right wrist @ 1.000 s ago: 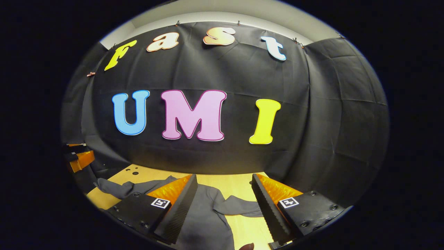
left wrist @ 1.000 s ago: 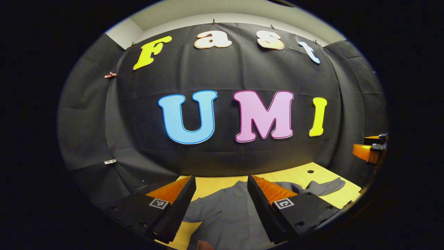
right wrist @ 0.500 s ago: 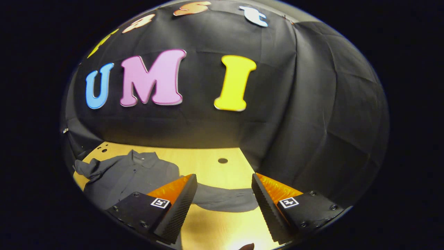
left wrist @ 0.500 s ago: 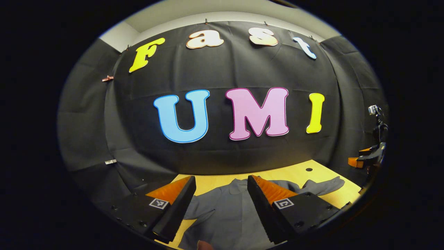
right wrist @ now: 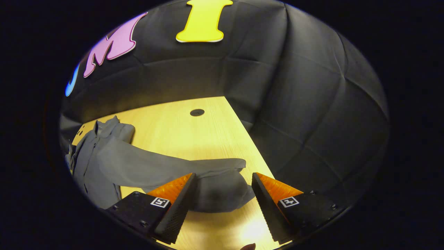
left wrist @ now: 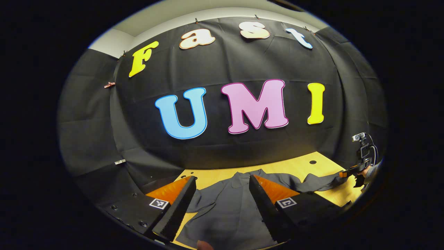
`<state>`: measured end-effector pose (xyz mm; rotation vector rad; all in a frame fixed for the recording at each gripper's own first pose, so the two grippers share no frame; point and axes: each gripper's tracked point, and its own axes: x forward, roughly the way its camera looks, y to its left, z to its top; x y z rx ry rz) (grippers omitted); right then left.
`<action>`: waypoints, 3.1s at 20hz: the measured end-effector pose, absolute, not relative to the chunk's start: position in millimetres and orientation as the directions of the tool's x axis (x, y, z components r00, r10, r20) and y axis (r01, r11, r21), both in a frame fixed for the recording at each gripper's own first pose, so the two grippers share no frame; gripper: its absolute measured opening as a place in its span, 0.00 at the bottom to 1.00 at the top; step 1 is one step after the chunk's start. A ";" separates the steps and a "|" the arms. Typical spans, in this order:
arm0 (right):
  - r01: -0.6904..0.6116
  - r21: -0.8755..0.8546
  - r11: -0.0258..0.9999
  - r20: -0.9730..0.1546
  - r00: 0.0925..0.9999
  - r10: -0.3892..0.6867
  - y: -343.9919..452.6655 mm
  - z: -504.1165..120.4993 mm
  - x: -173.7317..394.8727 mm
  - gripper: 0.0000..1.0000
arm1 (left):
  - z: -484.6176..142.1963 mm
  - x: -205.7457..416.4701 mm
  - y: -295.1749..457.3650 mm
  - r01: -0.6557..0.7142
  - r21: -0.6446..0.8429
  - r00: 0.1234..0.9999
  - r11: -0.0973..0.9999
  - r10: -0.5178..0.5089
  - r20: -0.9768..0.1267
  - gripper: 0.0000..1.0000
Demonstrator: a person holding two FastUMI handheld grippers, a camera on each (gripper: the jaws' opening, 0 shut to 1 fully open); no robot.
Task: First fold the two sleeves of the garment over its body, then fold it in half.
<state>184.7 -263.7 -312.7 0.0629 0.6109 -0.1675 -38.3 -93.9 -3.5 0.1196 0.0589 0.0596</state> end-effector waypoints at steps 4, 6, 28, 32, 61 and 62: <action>0.177 0.027 0.984 -0.624 0.772 -0.122 -274.2 -337.7 192.1 0.98 | -3.0 -41.1 -98.4 -0.066 0.146 0.995 0.987 0.076 -0.066 0.97; 0.167 0.031 0.985 -0.640 0.761 -0.109 -274.0 -346.2 192.1 0.98 | -5.7 -40.5 -98.5 -0.073 0.143 0.994 0.987 0.084 -0.075 0.97; 0.246 0.104 0.964 -0.296 0.933 -0.206 -180.7 -122.5 69.1 0.06 | -28.8 -4.4 43.8 0.053 0.016 0.997 0.998 -0.052 -0.056 0.97; 0.172 0.155 0.973 -0.209 0.968 -0.138 -94.1 -66.5 64.7 0.06 | -36.4 12.5 85.8 0.074 -0.012 0.997 0.997 -0.075 -0.031 0.97; -0.234 0.067 0.970 -0.644 0.732 0.221 355.5 -291.0 157.8 0.11 | -294.8 139.2 294.6 -0.052 0.039 0.927 0.998 0.063 -0.369 0.98; -0.234 0.075 0.969 -0.645 0.730 0.226 359.5 -291.5 156.4 0.12 | -298.7 142.6 296.7 -0.059 0.036 0.923 0.998 0.068 -0.379 0.98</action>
